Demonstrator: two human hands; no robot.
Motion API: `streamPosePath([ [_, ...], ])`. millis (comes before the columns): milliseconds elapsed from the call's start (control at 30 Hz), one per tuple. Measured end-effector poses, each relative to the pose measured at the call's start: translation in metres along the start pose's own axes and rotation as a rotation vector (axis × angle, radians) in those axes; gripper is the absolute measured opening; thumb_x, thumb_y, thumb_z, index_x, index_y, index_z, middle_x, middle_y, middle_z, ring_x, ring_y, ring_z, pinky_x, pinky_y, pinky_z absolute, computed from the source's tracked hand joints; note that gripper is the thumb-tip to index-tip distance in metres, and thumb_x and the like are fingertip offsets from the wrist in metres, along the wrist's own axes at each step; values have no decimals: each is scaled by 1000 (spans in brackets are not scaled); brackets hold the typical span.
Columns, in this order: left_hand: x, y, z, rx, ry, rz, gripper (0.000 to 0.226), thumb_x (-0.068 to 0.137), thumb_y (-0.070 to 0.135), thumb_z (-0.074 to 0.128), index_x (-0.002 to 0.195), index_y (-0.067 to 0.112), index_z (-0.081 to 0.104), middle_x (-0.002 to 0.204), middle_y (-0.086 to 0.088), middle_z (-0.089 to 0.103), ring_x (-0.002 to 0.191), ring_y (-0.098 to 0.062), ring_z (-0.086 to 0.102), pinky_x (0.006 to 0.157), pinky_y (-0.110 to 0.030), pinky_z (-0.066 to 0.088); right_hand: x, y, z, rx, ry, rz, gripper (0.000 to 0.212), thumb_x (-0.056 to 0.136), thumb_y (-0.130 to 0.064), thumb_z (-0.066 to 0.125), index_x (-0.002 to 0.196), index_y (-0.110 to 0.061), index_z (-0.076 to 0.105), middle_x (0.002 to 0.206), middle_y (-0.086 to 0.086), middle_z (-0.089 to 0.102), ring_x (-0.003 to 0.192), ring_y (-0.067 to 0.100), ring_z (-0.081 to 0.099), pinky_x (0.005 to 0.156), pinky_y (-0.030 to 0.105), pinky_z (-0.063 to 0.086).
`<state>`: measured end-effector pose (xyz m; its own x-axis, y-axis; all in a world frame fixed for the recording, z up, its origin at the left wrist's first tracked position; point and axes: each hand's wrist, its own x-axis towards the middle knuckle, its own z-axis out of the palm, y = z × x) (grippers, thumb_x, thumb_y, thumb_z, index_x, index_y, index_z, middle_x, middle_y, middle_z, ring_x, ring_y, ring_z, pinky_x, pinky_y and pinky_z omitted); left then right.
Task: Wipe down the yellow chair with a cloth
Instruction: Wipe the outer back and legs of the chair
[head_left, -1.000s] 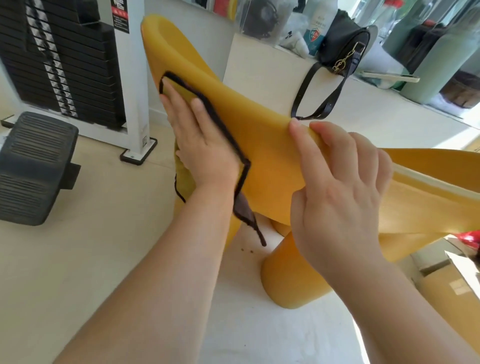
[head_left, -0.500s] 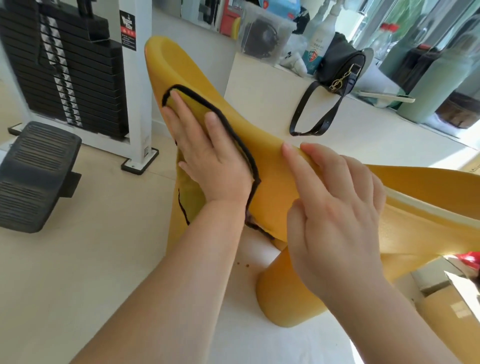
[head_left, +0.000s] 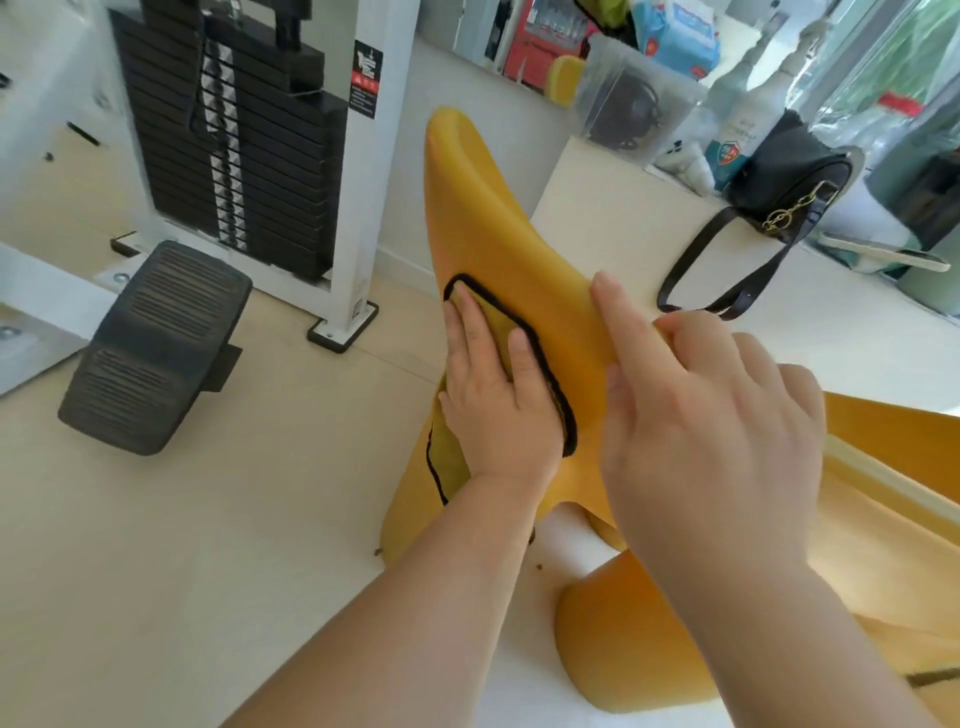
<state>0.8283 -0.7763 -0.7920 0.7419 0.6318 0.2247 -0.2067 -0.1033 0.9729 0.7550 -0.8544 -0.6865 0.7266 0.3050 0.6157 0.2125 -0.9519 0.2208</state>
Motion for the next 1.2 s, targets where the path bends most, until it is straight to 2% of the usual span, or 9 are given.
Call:
streamPosePath([
  [133, 32, 11, -8, -162, -63, -36, 74, 94, 66, 11, 161, 36, 2, 170, 13, 2, 152, 6, 1, 115, -11, 4, 4, -9, -10, 54, -87, 50, 51, 96, -22, 60, 146, -29, 52, 102, 4, 63, 84, 32, 56, 73, 41, 37],
  [300, 28, 2, 0, -30, -46, 7, 66, 108, 36, 34, 161, 26, -4, 171, 0, 1, 156, -9, 5, 125, -44, 19, 58, -55, -13, -21, -279, -28, 52, 103, -44, 33, 153, -30, 34, 121, 4, 61, 90, 29, 62, 69, 41, 50],
  [467, 26, -17, -10, -75, -114, 110, 64, 100, 66, 15, 154, 51, -17, 171, 3, -3, 157, -13, 6, 123, -54, 23, 67, -70, -1, -1, -231, 116, 71, 93, -35, 61, 154, -6, 37, 84, 0, 62, 59, 18, 48, 46, 25, 31],
  [600, 46, -18, -14, -154, -149, 91, 69, 98, 72, 10, 157, 42, -10, 171, 8, -6, 155, -5, -1, 126, -36, 12, 65, -64, 0, 34, -197, 104, 78, 84, -36, 70, 149, -3, 42, 78, -1, 65, 53, 19, 57, 43, 20, 27],
  [667, 75, -7, -17, -251, -169, -5, 72, 96, 75, 11, 159, 43, -1, 170, 15, -2, 153, 5, -1, 126, -29, 8, 64, -62, 1, 14, -191, 61, 71, 82, -36, 70, 144, -7, 51, 81, 0, 68, 58, 22, 62, 44, 24, 37],
  [767, 109, 7, -20, -371, -155, -104, 63, 96, 69, 20, 157, 52, 10, 167, 23, 7, 152, 6, 7, 127, -43, 12, 66, -61, -3, -8, -247, 14, 64, 84, -44, 63, 140, -15, 55, 91, -1, 70, 70, 23, 67, 50, 27, 41],
  [900, 67, 16, -18, -354, -127, -21, 54, 100, 64, 20, 151, 63, 2, 167, 26, 3, 152, 5, 5, 126, -46, 16, 67, -57, -17, 71, -368, -62, 72, 93, -65, 28, 158, -35, 19, 114, -15, 56, 100, 10, 59, 72, 22, 43],
  [1000, 35, 14, -17, -261, -142, 85, 56, 106, 49, 24, 152, 55, -8, 167, 23, -9, 154, 1, -3, 127, -48, 14, 70, -50, -21, 139, -371, -88, 74, 92, -69, 16, 159, -39, 13, 115, -17, 53, 101, 8, 56, 74, 20, 41],
  [1200, 149, 41, -35, -363, -231, -37, 68, 87, 64, 43, 151, 56, 23, 166, 17, 21, 152, -8, 21, 123, -50, 24, 82, -48, -28, 175, -475, -119, 74, 90, -66, 15, 159, -41, 1, 130, -18, 50, 112, 9, 55, 79, 22, 41],
])
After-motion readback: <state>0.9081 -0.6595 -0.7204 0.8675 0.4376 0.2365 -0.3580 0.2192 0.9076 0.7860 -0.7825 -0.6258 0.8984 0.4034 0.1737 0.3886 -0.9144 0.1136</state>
